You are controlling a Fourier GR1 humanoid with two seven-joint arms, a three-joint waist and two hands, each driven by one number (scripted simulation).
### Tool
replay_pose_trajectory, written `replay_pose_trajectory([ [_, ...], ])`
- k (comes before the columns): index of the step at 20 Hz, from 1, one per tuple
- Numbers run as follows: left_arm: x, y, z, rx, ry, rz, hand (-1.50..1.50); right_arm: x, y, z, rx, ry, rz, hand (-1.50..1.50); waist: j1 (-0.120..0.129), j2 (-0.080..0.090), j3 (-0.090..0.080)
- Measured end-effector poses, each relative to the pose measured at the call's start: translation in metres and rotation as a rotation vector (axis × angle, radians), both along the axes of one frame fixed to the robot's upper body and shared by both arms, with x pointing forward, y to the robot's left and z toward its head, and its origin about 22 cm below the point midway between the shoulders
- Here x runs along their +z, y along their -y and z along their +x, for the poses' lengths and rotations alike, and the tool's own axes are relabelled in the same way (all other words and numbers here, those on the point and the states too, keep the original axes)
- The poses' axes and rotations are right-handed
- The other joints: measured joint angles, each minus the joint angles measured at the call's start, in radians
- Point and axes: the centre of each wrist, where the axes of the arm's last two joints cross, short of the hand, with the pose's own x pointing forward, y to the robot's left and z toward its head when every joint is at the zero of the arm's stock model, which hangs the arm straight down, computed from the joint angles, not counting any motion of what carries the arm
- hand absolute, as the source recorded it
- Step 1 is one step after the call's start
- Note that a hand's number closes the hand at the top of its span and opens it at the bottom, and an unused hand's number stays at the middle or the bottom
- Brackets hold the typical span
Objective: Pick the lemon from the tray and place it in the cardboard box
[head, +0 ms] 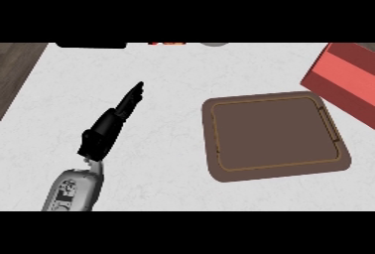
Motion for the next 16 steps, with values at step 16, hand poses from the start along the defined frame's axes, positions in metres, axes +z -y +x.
replay_pose_trajectory([
  [16, -0.002, 0.003, -0.006, 0.007, -0.006, -0.004, 0.00, -0.025, 0.049, -0.029, -0.002, 0.473, 0.417, -1.50, -0.009, -0.002, 0.003],
])
